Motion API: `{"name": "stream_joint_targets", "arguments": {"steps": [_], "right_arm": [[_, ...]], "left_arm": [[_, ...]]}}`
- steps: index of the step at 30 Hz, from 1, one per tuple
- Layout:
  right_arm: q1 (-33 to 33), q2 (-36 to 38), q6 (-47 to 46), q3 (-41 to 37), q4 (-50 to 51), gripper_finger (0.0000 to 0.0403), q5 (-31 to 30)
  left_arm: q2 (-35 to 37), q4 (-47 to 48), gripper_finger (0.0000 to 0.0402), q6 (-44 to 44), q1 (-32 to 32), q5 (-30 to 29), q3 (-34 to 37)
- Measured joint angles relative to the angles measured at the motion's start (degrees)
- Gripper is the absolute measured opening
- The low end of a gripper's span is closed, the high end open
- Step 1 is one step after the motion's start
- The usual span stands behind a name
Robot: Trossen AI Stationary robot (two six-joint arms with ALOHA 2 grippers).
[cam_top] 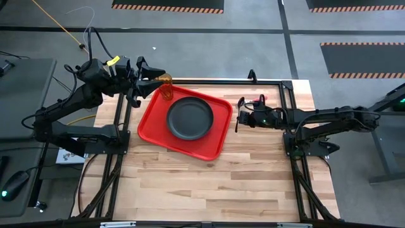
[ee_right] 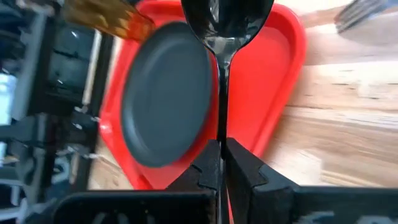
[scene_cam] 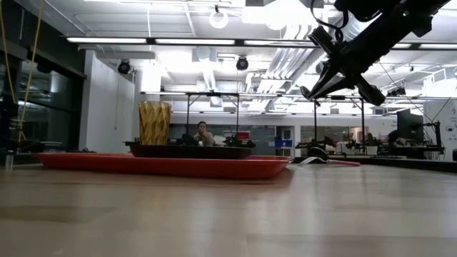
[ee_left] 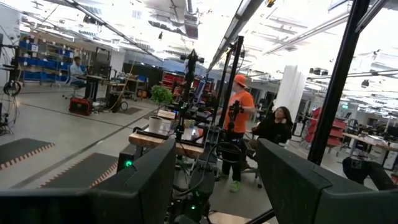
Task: Pick and place plate/cup/fork/spoon on tray
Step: Put the black spoon on the red serving tray
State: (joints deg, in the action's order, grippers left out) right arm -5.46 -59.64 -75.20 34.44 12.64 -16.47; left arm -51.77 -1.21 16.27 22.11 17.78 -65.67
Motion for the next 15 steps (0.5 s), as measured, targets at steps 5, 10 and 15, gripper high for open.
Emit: {"name": "stream_joint_targets", "arguments": {"steps": [5,10,15], "right_arm": [[5.14,-1.05,-5.58,0.0,-5.33,0.0,-7.34],[11.59,-8.54,-12.84,0.0,-14.13,0.0,-14.15],[13.84,-20.73,-18.55,1.78,-23.68,0.0,-16.03]], "left_arm": [[0.0,0.0,0.0213,0.0,0.0,0.02,0.0],[0.0,0.04,0.0213,0.0,0.0,0.04,0.0],[0.0,0.05,0.0213,-0.59,0.0,0.05,0.0]]}}
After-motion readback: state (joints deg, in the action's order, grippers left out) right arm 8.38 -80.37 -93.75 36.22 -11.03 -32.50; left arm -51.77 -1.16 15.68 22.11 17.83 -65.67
